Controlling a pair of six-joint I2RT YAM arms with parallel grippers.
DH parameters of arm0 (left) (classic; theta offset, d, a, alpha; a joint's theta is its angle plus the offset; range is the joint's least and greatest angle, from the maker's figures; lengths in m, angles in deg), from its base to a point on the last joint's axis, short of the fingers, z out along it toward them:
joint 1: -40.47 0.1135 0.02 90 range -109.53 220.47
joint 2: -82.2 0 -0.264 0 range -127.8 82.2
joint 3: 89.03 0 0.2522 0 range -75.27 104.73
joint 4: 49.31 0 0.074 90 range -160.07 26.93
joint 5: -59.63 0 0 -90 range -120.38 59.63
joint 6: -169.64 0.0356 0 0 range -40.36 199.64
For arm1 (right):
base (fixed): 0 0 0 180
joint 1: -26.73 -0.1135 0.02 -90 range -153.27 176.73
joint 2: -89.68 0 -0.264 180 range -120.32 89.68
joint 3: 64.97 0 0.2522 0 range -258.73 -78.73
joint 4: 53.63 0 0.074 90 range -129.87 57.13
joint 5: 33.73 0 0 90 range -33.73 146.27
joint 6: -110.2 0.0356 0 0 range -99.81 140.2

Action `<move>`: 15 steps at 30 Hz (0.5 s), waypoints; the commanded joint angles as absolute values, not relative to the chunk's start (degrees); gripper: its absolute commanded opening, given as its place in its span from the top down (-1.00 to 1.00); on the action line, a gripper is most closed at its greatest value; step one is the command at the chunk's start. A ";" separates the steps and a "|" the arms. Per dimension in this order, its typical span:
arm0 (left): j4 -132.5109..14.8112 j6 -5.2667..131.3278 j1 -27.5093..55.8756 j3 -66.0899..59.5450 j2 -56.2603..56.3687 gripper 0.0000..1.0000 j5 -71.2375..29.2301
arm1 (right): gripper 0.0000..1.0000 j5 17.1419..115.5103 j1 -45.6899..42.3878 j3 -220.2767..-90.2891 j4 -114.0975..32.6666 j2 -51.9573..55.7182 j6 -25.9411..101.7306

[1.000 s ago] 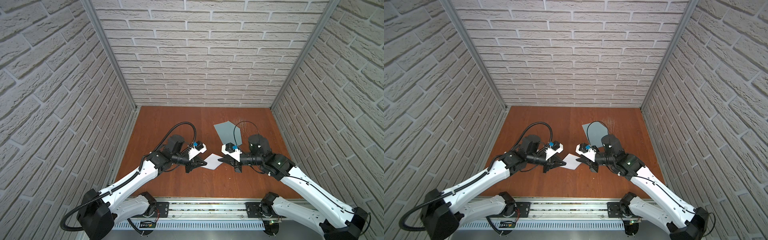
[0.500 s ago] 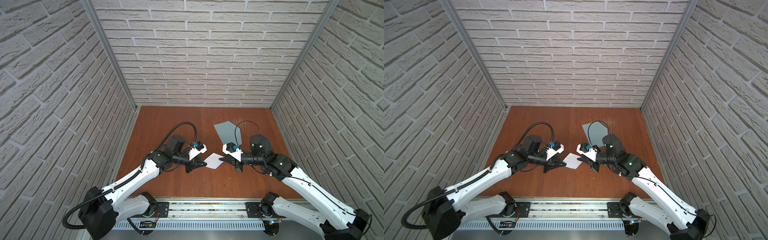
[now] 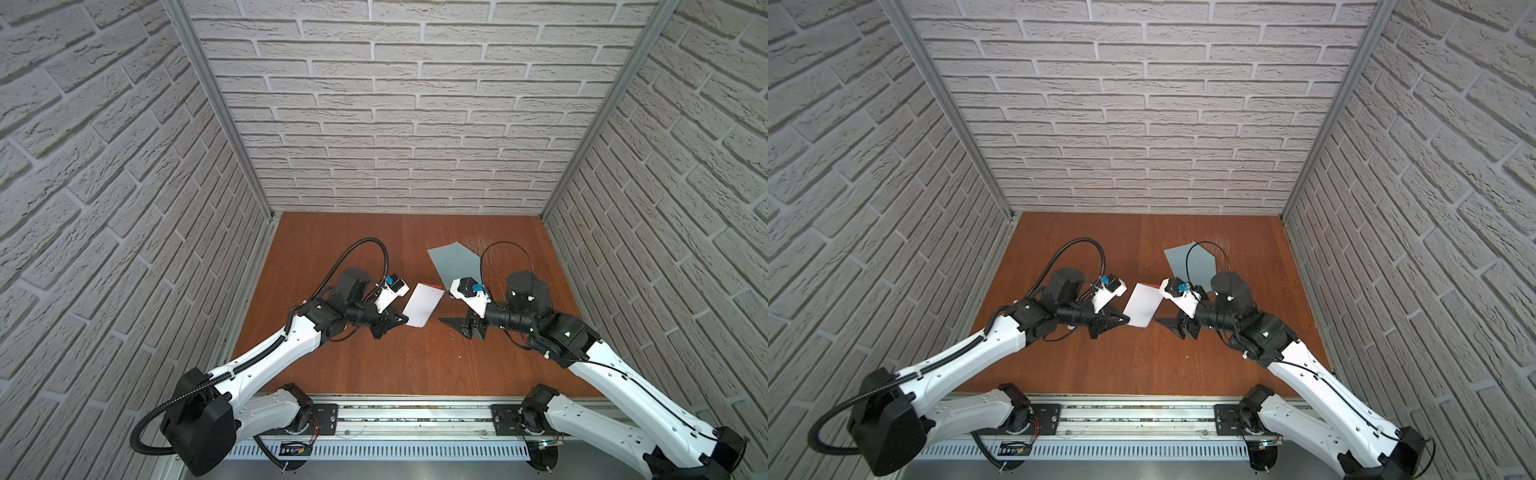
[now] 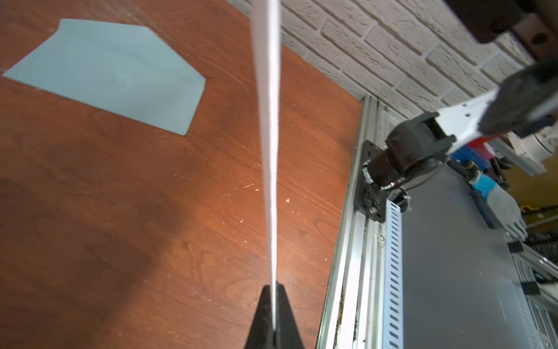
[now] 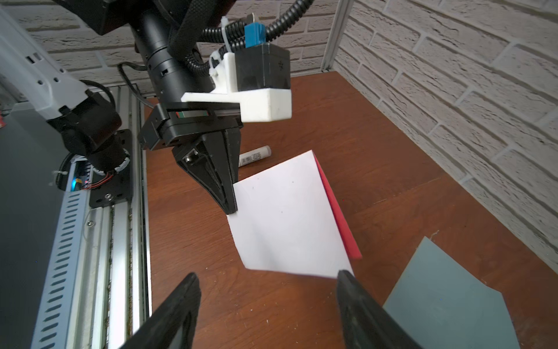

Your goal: Place the letter into the envelope and seal it

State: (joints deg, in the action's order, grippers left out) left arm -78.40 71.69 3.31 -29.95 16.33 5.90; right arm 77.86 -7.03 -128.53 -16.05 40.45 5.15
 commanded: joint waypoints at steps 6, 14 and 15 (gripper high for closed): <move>-76.02 51.68 10.39 -34.58 14.57 1.00 1.21 | -0.52 63.47 -6.83 -129.91 -20.51 41.55 17.97; -78.14 42.48 14.20 -39.78 11.27 1.00 -1.08 | -0.51 57.44 -6.27 -131.73 -16.63 34.69 28.53; -77.73 41.37 14.32 -40.34 10.73 1.00 -1.55 | -0.51 57.50 -6.22 -131.94 -16.32 33.14 29.29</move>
